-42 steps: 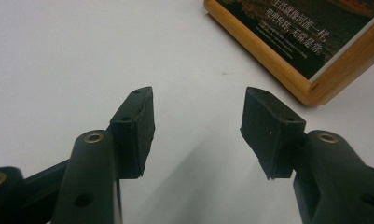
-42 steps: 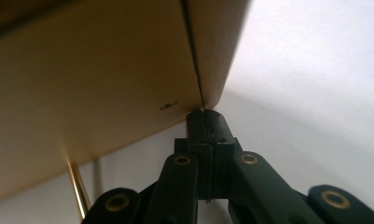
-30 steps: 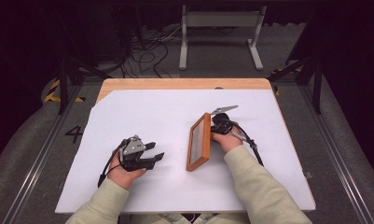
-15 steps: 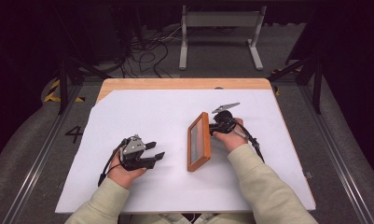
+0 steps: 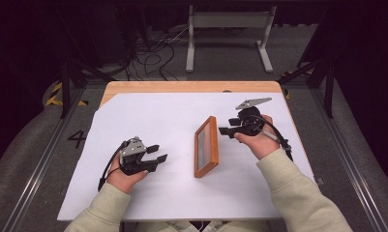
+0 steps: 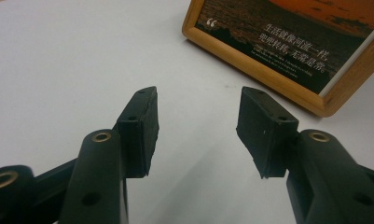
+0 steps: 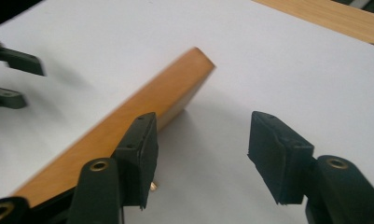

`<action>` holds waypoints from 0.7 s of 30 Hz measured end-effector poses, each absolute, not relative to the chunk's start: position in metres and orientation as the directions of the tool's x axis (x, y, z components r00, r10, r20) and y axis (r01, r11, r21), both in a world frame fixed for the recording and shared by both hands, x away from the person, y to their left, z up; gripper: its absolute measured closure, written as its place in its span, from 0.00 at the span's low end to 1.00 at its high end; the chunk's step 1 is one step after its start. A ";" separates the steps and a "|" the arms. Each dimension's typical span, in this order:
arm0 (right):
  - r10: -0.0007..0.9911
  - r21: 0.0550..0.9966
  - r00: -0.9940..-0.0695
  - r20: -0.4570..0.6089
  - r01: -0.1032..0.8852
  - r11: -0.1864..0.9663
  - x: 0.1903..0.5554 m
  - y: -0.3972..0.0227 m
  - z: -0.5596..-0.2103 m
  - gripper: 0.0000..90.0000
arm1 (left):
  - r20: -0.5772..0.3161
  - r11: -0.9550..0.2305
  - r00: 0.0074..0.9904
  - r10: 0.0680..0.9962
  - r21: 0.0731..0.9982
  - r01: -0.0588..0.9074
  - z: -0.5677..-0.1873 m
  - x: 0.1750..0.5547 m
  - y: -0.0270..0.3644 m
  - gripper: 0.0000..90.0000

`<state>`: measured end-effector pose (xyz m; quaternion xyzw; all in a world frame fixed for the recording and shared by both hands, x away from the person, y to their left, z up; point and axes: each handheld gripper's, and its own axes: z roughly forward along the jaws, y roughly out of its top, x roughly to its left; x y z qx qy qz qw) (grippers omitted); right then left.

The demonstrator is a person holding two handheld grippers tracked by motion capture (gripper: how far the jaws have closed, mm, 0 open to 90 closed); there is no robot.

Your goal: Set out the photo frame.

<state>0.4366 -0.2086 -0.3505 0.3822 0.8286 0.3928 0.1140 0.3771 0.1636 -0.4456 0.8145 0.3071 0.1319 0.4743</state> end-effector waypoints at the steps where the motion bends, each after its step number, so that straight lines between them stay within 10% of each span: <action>1: 0.717 0.740 -0.687 0.120 0.543 0.397 0.434 -0.207 -0.347 0.45 | -0.072 -0.365 0.774 0.628 0.852 0.375 -0.445 0.377 0.164 0.54; 21: 0.720 0.610 -0.636 0.278 0.695 0.379 0.440 -0.161 -0.368 0.24 | -0.045 -0.375 0.781 0.624 0.859 0.349 -0.444 0.374 0.161 0.52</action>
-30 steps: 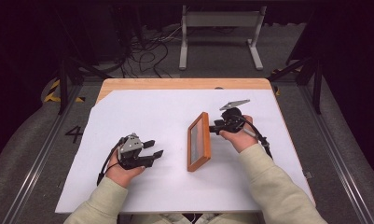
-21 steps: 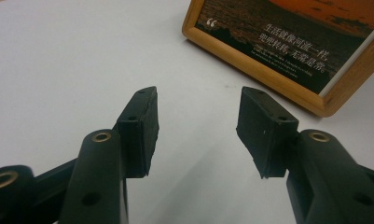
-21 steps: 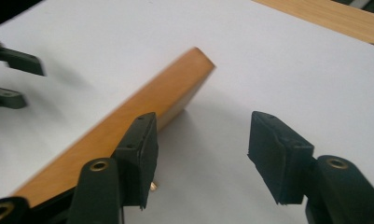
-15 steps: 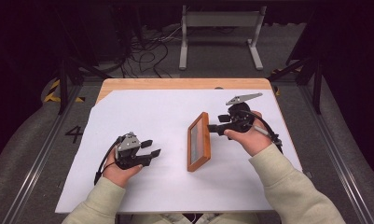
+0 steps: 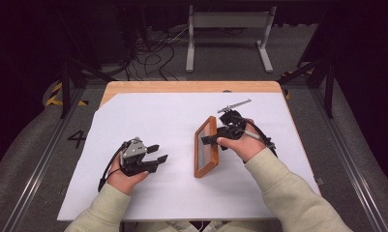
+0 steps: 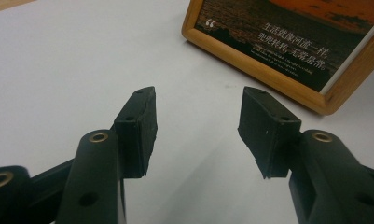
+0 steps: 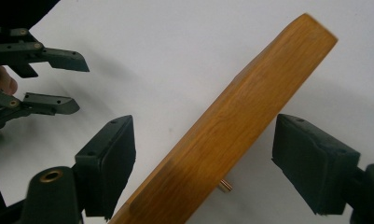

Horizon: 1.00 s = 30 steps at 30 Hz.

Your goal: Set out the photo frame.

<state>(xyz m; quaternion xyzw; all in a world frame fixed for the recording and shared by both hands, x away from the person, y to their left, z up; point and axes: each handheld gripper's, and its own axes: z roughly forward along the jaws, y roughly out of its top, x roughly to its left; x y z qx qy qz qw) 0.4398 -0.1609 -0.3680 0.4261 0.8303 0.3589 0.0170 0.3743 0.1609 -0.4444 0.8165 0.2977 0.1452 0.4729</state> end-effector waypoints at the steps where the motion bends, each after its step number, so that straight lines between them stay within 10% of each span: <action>1: 0.720 0.605 -0.634 0.282 0.700 0.380 0.440 -0.160 -0.369 0.24 | -0.044 -0.376 0.781 0.623 0.858 0.349 -0.444 0.374 0.161 0.52; 30: 0.771 0.451 -0.541 0.335 0.811 0.373 0.445 -0.147 -0.380 0.58 | -0.057 -0.364 0.782 0.621 0.862 0.352 -0.444 0.374 0.161 0.51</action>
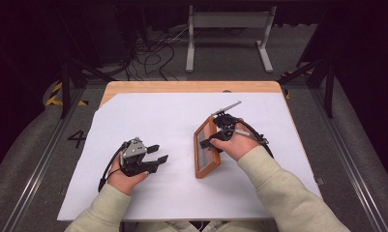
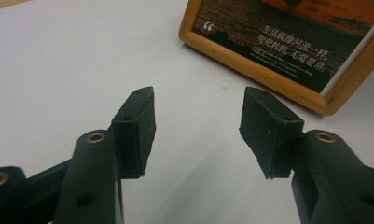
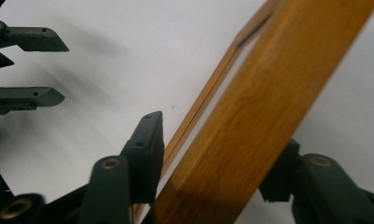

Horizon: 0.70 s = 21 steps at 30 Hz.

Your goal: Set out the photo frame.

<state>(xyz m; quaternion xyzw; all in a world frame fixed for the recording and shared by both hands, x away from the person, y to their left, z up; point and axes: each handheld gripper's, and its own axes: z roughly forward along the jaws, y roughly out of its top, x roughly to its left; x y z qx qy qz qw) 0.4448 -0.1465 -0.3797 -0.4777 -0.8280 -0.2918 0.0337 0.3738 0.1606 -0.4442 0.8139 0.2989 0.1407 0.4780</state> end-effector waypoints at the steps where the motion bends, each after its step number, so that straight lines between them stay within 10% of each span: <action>1: 0.773 0.447 -0.540 0.334 0.812 0.375 0.445 -0.147 -0.379 0.60 | -0.059 -0.362 0.782 0.621 0.863 0.353 -0.444 0.374 0.161 0.51; 6: 0.786 0.418 -0.518 0.338 0.831 0.368 0.445 -0.147 -0.372 0.78 | -0.059 -0.361 0.782 0.621 0.864 0.352 -0.444 0.374 0.162 0.52; 21: 0.650 0.434 -0.728 0.220 0.669 0.603 0.448 -0.144 -0.350 0.79 | -0.068 -0.345 0.770 0.634 0.867 0.361 -0.443 0.373 0.166 0.50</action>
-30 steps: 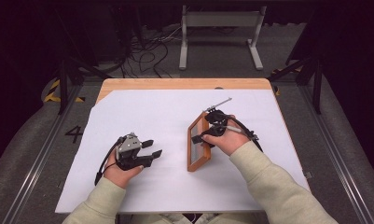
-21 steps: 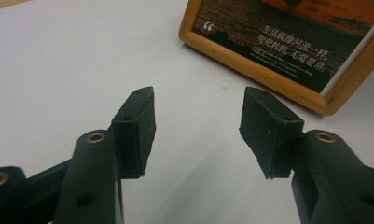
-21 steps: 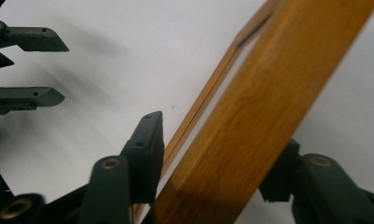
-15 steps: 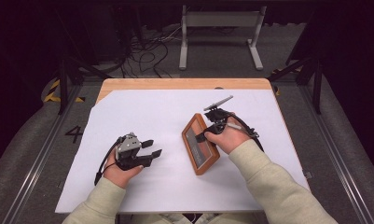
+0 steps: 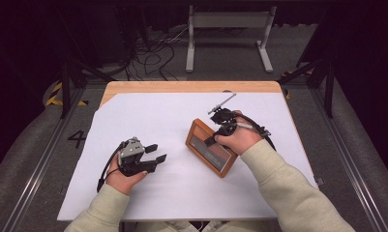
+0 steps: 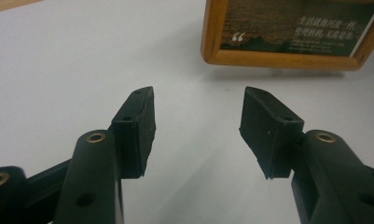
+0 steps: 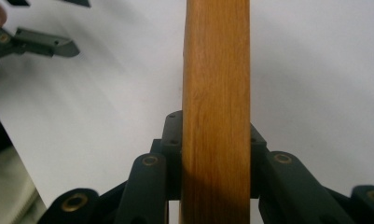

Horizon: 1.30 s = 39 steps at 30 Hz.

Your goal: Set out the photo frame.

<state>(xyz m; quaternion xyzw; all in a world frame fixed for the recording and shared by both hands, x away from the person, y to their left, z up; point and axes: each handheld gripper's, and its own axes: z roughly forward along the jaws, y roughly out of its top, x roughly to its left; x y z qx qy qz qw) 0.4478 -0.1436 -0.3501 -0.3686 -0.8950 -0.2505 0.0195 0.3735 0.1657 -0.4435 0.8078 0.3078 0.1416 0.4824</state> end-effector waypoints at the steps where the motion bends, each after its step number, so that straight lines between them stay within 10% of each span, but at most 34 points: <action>1: 0.634 0.437 -0.743 0.212 0.653 0.619 0.448 -0.143 -0.348 0.79 | -0.069 -0.345 0.770 0.635 0.866 0.362 -0.444 0.374 0.166 0.50; 21: 0.149 0.402 -0.983 0.109 0.181 0.898 0.449 -0.122 -0.326 0.79 | -0.067 -0.344 0.768 0.637 0.868 0.360 -0.444 0.374 0.168 0.50; 39: 0.074 0.328 -0.986 0.148 0.119 0.937 0.451 -0.107 -0.353 0.79 | -0.070 -0.343 0.768 0.636 0.866 0.363 -0.445 0.374 0.167 0.49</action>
